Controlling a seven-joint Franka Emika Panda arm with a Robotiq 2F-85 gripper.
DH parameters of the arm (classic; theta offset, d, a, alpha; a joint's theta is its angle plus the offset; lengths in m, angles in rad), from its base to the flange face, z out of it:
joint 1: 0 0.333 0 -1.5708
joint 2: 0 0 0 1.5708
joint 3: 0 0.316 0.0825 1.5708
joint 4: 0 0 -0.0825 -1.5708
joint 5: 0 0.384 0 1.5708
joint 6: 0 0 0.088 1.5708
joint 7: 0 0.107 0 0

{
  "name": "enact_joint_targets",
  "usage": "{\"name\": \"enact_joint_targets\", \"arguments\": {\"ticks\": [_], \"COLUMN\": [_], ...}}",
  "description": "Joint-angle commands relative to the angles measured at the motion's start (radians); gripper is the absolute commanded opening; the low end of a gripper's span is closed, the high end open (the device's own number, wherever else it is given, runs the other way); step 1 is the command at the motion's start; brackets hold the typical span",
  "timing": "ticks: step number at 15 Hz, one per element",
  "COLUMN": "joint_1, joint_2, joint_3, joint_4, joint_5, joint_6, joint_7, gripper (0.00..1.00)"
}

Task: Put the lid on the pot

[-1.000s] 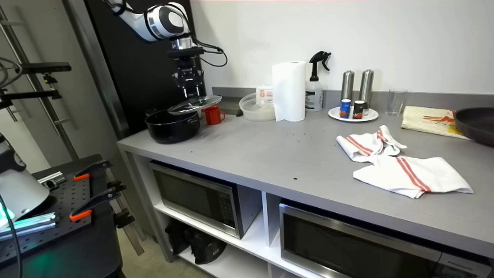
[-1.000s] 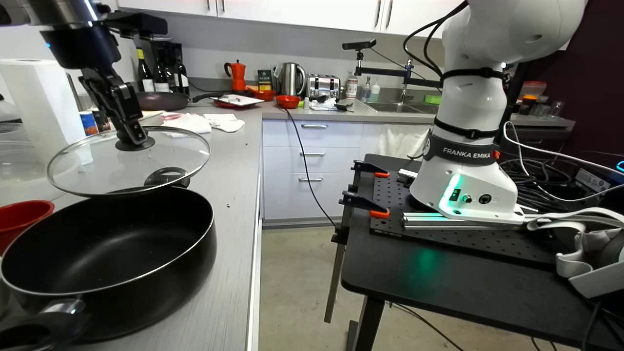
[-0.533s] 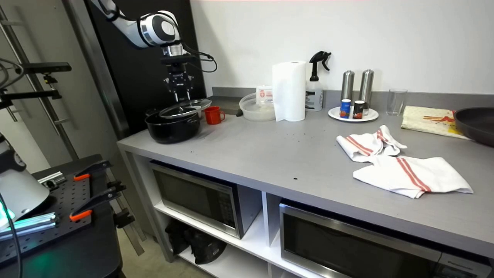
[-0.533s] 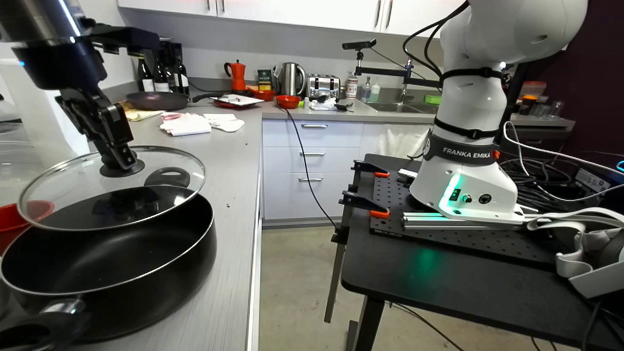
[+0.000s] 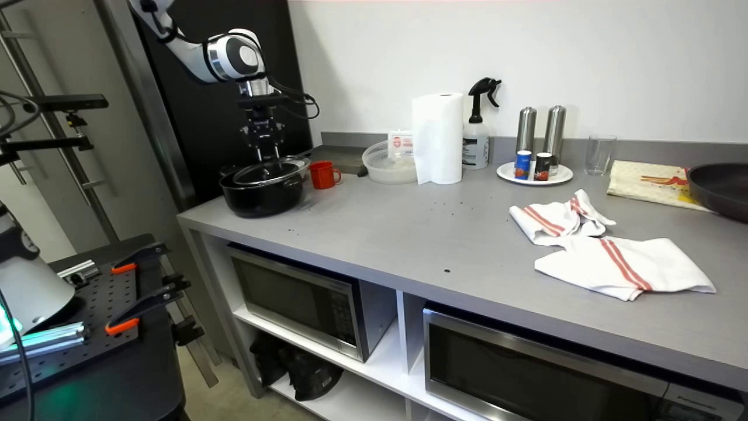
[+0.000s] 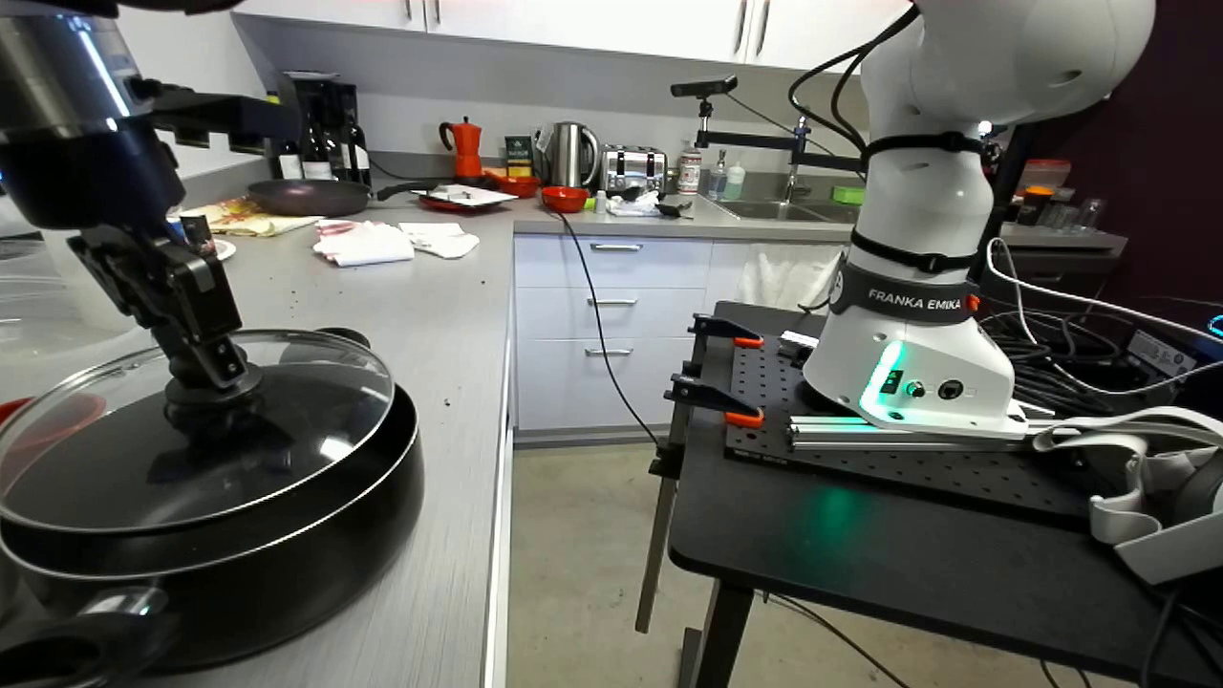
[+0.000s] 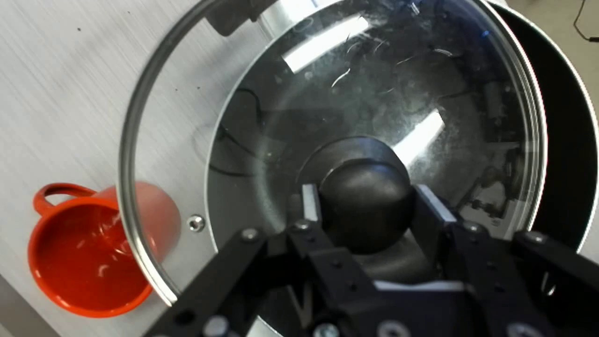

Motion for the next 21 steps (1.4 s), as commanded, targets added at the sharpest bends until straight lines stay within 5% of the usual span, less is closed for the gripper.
{"name": "enact_joint_targets", "arguments": {"ticks": [1,21], "joint_1": [0.012,0.035], "joint_2": [0.003,-0.028], "joint_3": [0.007,0.012], "joint_4": [0.012,-0.016], "joint_5": [-0.001,0.006], "joint_6": [0.011,-0.003], "joint_7": [0.023,0.191], "gripper": [0.25,0.25]}}
